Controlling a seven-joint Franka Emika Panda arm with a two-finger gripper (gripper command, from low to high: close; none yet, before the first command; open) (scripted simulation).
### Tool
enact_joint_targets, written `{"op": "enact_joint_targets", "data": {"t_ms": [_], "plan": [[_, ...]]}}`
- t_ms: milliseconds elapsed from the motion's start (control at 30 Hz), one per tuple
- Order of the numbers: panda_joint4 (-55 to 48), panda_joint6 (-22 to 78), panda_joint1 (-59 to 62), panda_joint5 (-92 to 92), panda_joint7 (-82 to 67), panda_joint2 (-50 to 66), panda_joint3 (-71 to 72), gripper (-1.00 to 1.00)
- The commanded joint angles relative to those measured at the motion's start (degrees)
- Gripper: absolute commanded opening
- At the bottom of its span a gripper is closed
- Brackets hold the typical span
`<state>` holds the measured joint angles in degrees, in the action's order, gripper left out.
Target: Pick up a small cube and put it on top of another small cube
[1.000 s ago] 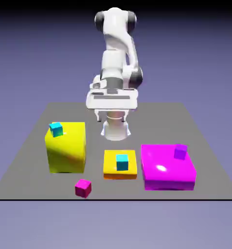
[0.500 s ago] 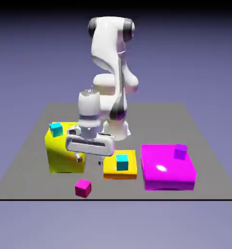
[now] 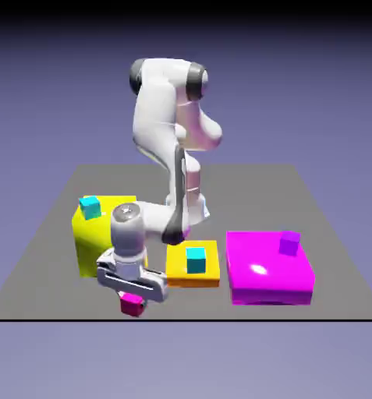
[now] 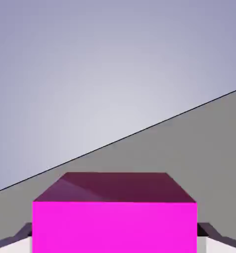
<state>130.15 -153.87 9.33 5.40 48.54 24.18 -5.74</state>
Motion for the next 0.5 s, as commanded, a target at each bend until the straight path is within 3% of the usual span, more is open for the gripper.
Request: {"op": "enact_joint_targets", "data": {"t_ms": [0,467], "plan": [[0.4,1.7,-0.3,-0.4,0.3,-2.1,-0.4,-1.0],[4.2,16.4,-27.9,-3.5,-24.4,-20.8,8.9,-1.0]]}}
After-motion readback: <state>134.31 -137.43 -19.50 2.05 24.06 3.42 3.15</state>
